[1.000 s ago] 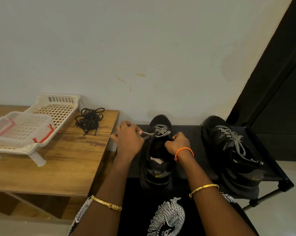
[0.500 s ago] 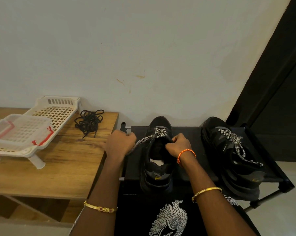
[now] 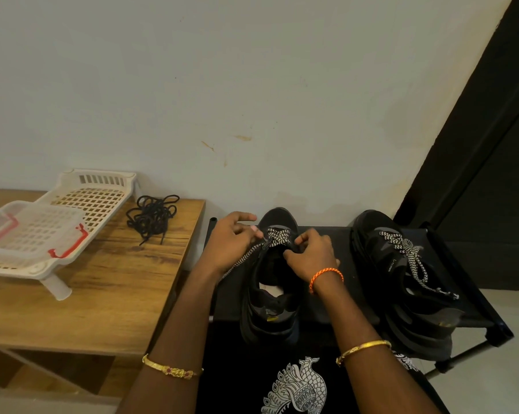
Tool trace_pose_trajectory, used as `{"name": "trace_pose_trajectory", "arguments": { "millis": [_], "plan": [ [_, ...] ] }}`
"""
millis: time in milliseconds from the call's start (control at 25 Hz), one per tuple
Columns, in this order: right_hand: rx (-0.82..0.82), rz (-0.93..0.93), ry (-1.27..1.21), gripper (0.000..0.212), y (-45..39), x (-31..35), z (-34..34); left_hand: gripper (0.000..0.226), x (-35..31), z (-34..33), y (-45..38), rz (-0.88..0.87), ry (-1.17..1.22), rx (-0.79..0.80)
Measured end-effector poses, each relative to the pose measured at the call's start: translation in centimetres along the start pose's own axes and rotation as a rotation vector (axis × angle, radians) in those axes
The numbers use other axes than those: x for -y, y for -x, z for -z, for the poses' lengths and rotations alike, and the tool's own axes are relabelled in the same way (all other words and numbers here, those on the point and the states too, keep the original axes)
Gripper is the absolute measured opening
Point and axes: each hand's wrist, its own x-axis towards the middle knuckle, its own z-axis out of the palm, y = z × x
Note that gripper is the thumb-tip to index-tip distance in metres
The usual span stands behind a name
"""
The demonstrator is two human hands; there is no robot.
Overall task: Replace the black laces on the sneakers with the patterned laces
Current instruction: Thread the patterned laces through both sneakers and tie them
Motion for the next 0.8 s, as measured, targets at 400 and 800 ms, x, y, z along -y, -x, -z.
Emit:
{"name": "trace_pose_trajectory", "arguments": {
  "millis": [400, 800],
  "plan": [
    [0.266, 0.297, -0.882, 0.018, 3.3, 3.6, 1.7, 0.035, -3.4, -0.7, 2.2, -0.130, 0.384, 0.148],
    [0.038, 0.093, -0.839, 0.006, 0.4, -0.1, 5.0, 0.019, 0.2, 0.7, 0.3, 0.011, 0.130, -0.583]
  ]
}}
